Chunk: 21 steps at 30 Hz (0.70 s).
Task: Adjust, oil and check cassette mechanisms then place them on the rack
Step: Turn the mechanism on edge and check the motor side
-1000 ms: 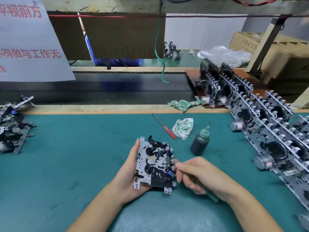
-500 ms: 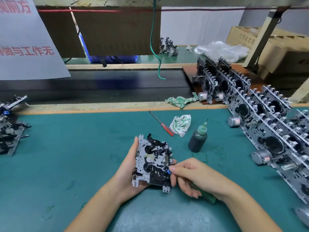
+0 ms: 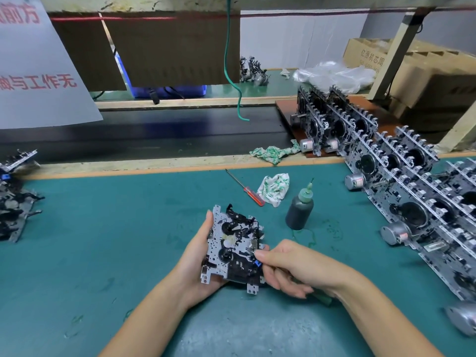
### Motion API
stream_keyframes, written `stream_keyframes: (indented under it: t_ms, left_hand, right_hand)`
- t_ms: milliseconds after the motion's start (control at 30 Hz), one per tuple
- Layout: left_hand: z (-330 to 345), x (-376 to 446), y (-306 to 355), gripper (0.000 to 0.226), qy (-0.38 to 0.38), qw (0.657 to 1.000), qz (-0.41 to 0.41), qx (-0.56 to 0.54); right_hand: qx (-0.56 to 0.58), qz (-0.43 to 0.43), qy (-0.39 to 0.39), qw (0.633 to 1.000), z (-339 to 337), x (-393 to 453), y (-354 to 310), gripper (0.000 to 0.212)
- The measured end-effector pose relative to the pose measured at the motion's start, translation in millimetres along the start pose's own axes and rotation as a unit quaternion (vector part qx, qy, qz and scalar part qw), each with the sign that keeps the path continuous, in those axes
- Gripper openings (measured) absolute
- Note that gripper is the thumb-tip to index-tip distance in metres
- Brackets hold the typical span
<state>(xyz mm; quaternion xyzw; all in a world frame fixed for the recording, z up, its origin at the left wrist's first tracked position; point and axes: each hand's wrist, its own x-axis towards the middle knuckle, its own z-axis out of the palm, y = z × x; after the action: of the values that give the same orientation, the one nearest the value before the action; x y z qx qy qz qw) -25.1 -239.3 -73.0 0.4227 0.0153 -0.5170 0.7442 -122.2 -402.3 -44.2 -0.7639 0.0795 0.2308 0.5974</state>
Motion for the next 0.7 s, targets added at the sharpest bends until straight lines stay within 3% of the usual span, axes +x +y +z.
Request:
stream_keyframes:
  t_ms: [567, 700]
  left_hand:
    - [1.5, -0.9, -0.2, 0.073, 0.007, 1.000, -0.008, -0.004]
    - [1.8, -6.7, 3.7, 0.088, -0.028, 0.996, -0.013, -0.083]
  right_hand:
    - [-0.035, -0.027, 0.005, 0.999, -1.1, -2.4, 5.4, 0.063]
    - [0.021, -0.076, 0.076, 0.994, -6.6, -6.7, 10.1, 0.053]
